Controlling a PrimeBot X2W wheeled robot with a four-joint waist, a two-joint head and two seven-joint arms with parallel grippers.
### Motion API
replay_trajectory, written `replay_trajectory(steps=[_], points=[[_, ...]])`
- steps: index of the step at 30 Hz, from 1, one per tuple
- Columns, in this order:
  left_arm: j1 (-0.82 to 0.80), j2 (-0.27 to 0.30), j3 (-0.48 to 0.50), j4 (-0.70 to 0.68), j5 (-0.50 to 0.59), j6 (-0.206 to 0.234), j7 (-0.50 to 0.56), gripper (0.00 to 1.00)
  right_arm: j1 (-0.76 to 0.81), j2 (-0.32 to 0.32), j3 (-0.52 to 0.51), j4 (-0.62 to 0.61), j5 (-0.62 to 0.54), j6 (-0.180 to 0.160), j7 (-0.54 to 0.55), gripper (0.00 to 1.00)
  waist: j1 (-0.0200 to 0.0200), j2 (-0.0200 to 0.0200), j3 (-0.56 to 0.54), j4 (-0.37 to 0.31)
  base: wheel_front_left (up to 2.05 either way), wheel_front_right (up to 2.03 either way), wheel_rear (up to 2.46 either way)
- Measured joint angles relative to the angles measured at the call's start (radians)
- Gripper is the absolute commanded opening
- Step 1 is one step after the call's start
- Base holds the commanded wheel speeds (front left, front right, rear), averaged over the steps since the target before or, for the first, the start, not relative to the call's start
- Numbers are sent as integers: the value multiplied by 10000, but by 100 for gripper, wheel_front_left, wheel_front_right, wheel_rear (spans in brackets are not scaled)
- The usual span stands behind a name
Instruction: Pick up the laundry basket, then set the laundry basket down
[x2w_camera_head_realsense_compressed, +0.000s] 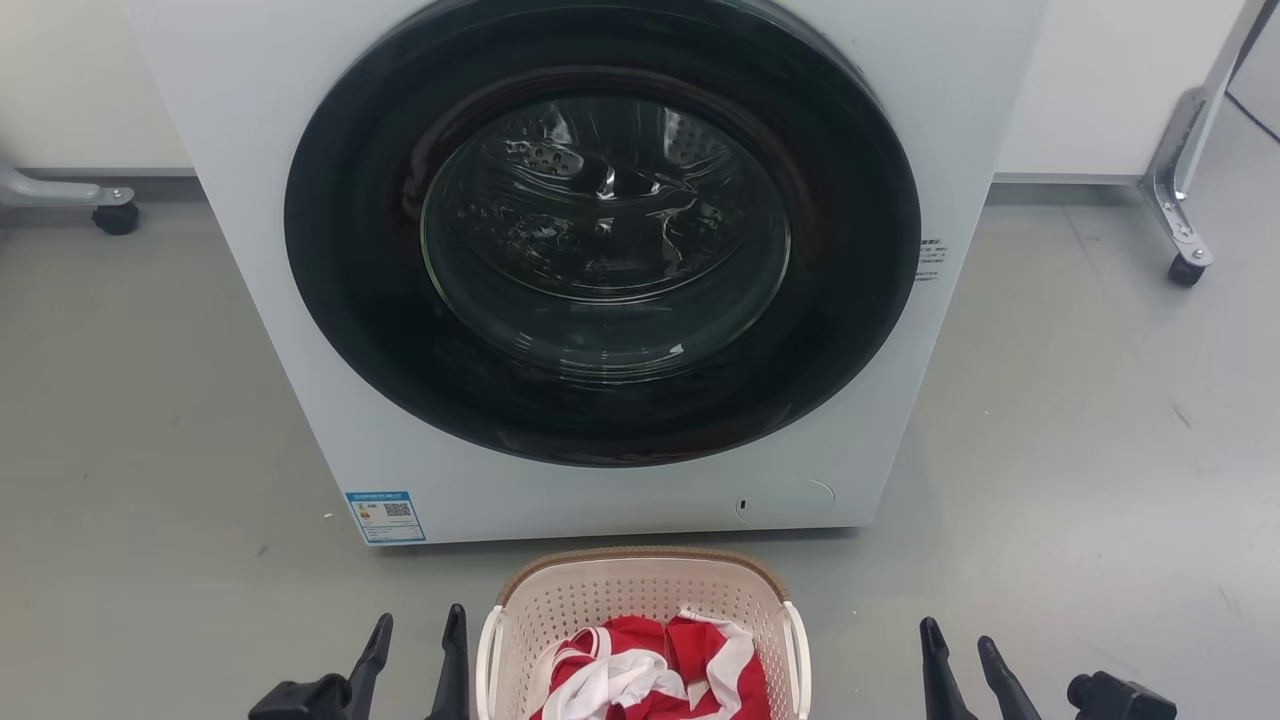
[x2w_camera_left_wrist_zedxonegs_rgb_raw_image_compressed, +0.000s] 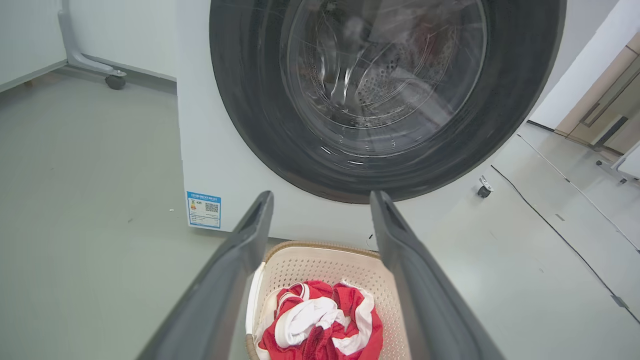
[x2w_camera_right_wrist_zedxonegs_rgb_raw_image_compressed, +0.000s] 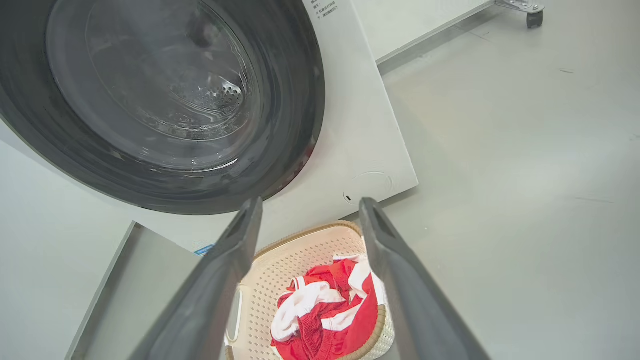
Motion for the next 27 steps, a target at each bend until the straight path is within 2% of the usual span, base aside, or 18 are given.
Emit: replay_trajectory(steps=[17, 27], points=[[31, -8, -453, 15, 2721, 437, -621, 100, 4, -12, 702, 61, -2443, -428, -631, 100, 1, 0, 4, 20, 0, 0, 0], [30, -44, -516, -6, 3960, 623, -965, 100, 2, -15, 1043, 59, -3703, -616, -940, 100, 0, 0, 97, 39, 0, 0, 0]])
